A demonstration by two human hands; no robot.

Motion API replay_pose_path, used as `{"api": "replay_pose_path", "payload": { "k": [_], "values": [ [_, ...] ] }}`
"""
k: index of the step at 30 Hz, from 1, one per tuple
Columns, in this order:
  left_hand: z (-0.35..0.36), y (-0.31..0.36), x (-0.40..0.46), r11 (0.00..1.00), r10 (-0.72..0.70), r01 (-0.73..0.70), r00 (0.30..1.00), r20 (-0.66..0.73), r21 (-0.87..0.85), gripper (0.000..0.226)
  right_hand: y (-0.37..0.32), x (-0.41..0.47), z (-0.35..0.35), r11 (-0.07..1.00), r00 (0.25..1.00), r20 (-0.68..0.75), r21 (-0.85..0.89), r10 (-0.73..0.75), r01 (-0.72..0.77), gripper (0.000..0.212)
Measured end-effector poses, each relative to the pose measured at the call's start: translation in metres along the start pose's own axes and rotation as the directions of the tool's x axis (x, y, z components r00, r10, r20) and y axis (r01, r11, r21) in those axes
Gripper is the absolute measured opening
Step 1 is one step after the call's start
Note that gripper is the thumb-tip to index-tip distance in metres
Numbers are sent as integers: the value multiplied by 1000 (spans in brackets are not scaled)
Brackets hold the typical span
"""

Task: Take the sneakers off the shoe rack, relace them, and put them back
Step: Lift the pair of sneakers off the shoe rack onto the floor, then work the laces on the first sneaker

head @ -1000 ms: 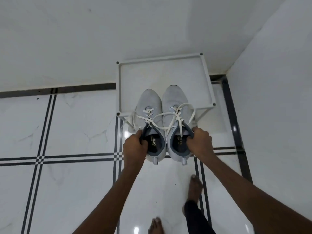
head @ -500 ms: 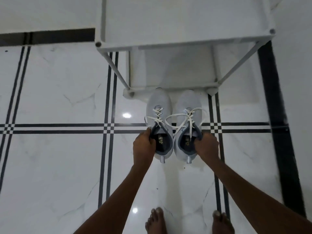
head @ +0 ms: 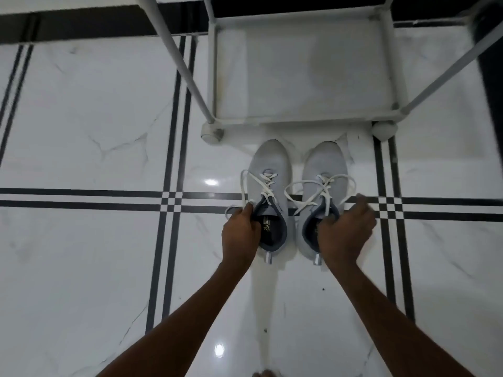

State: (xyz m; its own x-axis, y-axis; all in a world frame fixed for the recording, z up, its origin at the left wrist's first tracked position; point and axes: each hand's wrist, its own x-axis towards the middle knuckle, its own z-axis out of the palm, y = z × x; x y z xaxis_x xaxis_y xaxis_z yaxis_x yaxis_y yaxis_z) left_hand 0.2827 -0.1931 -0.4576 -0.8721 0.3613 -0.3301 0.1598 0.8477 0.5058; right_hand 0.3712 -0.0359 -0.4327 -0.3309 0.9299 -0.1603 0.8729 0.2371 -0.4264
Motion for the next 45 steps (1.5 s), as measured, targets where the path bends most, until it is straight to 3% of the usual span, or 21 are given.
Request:
{"api": "replay_pose_path", "payload": {
  "k": [2,3,6,9,14,16,17,19,21,22,24,26,30,32,34,35,36,38,40,42,45],
  "values": [
    [-5,-15,-6,1000,-23,23,1000,-18,-2,39,-25,-16,3,973,969,-148,87,-198,212,56],
    [-9,-24,-9,999,-38,38,999,-27,2,38,-37,-24,8,941,948,-134,142,-290,308,48],
    [-21,-46,-12,998,-60,62,995,-77,23,34,-72,-37,31,863,868,121,236,-481,446,18],
    [-34,-60,-7,996,-93,93,987,-130,-2,32,-101,-41,62,862,754,424,175,-502,476,18],
    [-43,-75,1,1000,-19,23,985,-173,19,24,-135,-47,87,917,774,494,173,-397,359,15],
    [-46,-80,6,998,18,-9,988,-151,54,27,-146,-39,90,951,751,586,144,-305,274,15],
    [-47,-83,7,998,32,-24,989,-142,60,28,-152,-35,88,971,744,624,162,-239,177,18],
    [-51,-88,12,998,45,-39,990,-137,49,31,-159,-26,77,935,670,732,311,-119,-173,18],
    [-54,-92,16,999,40,-38,993,-109,26,34,-160,-24,59,766,593,798,443,-101,-465,9],
    [-55,-93,18,1000,29,-29,996,-82,4,35,-158,-22,50,689,592,796,499,-125,-526,7],
    [-60,-91,22,998,-1,1,1000,-8,-62,38,-155,-14,31,586,666,737,591,-115,-554,13],
    [-67,-88,25,994,-16,23,998,64,-109,37,-148,-8,23,566,766,643,640,-25,-519,14],
    [-75,-85,31,992,-14,21,998,62,-125,30,-119,-18,40,716,783,609,492,124,-496,16],
    [-79,-84,36,986,-19,21,1000,14,-166,28,-109,-33,46,841,819,562,385,113,-380,24],
    [-84,-81,39,979,-33,30,999,-13,-201,28,-107,-48,49,961,923,385,253,4,-110,43],
    [-85,-79,40,978,-30,28,999,-10,-205,26,-108,-54,49,974,949,291,220,-118,54,47],
    [-85,-76,40,980,-19,18,1000,-6,-198,21,-109,-56,52,952,931,242,206,-273,225,48],
    [-84,-71,40,987,-4,4,1000,1,-158,13,-114,-54,59,859,789,340,188,-511,476,42],
    [-82,-66,38,994,-1,0,1000,-12,-110,8,-114,-42,69,796,656,486,158,-578,584,29],
    [-79,-66,37,999,9,-11,999,-42,-45,6,-113,-30,72,768,622,516,119,-589,629,13],
    [-78,-73,31,983,57,-44,996,-64,180,2,-101,-16,74,786,668,444,156,-597,598,8]
  ]
}}
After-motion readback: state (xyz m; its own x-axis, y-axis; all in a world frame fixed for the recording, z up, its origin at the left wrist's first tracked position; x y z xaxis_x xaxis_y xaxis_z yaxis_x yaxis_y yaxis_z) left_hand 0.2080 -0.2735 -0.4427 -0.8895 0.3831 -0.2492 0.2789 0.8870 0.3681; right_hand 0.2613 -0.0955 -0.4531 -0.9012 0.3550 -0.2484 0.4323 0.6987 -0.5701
